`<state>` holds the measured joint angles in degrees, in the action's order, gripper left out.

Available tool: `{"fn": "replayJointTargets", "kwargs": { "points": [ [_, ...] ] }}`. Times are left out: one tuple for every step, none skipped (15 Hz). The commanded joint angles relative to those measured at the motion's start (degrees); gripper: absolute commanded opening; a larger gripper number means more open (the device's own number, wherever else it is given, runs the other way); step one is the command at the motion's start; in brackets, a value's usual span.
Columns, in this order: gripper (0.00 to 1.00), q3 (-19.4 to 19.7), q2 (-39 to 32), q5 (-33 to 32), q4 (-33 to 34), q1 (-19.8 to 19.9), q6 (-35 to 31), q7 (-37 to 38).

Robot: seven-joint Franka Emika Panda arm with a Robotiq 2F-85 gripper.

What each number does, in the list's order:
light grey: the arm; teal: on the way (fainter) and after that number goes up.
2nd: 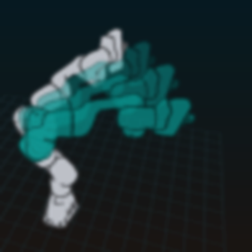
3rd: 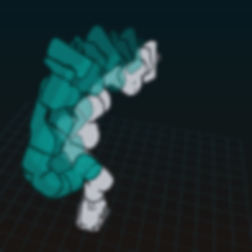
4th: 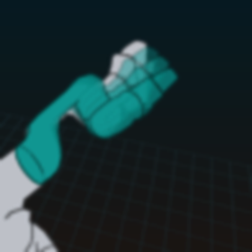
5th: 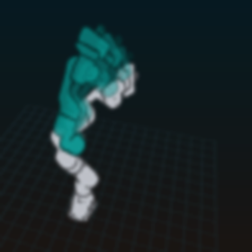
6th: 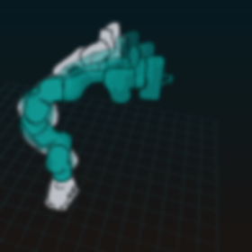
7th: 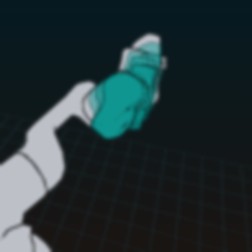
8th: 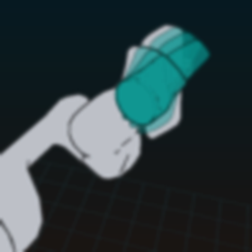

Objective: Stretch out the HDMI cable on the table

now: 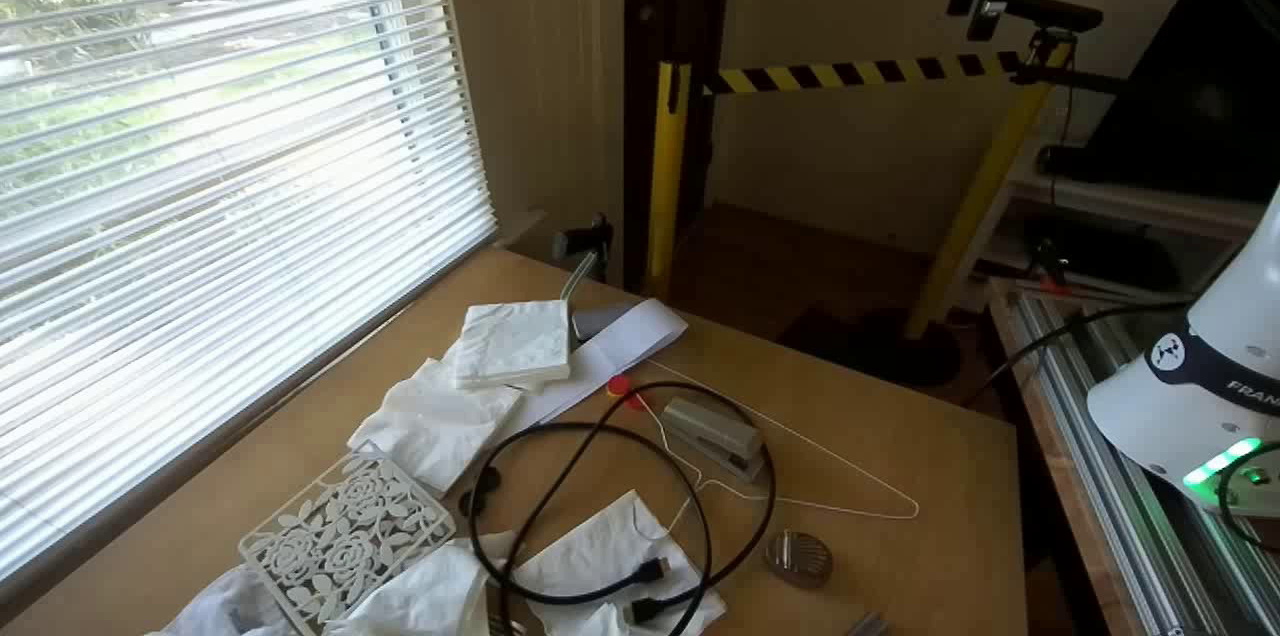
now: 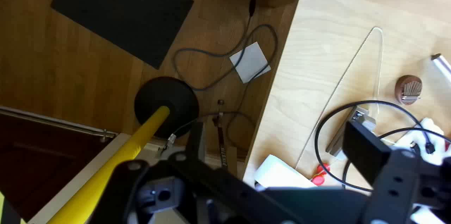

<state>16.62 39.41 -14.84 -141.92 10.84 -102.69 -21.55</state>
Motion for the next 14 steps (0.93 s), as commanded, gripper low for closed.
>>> {"fn": "replayJointTargets", "kwargs": {
  "points": [
    [1.00, 0.2, 0.0, -0.1, 0.1, -0.3, 0.2, 0.1],
    [1.00, 0.2, 0.0, -0.1, 0.1, -0.3, 0.2, 0.1],
    [1.00, 0.2, 0.0, -0.1, 0.1, -0.3, 0.2, 0.1],
    [1.00, 0.2, 0.0, -0.1, 0.1, -0.3, 0.2, 0.1],
    [1.00, 0.2, 0.0, -0.1, 0.1, -0.3, 0.2, 0.1],
    [1.00, 0.3, -0.8, 1.3, 0.5, -1.5, -0.2, -0.6],
    [1.00, 0.6, -1.3, 3.4, 0.1, -3.3, -1.6, -1.9],
    [1.00, 0.1, -2.1, 5.6, -0.5, -5.3, -2.6, -2.4],
    [1.00, -0.4, -2.7, 8.3, -1.4, -7.4, -4.0, -2.8],
    [1.00, -1.1, -3.8, 11.4, -2.2, -9.7, -6.0, -2.9],
    [1.00, -1.5, -5.1, 14.4, -2.6, -11.9, -7.1, -3.8],
    [1.00, -2.2, -6.9, 16.7, -3.2, -14.1, -9.4, -4.7],
    [1.00, -3.2, -9.0, 18.4, -3.2, -15.8, -10.8, -5.1],
    [1.00, -4.2, -11.4, 19.5, -3.1, -17.2, -12.8, -5.7]
  ]
}}
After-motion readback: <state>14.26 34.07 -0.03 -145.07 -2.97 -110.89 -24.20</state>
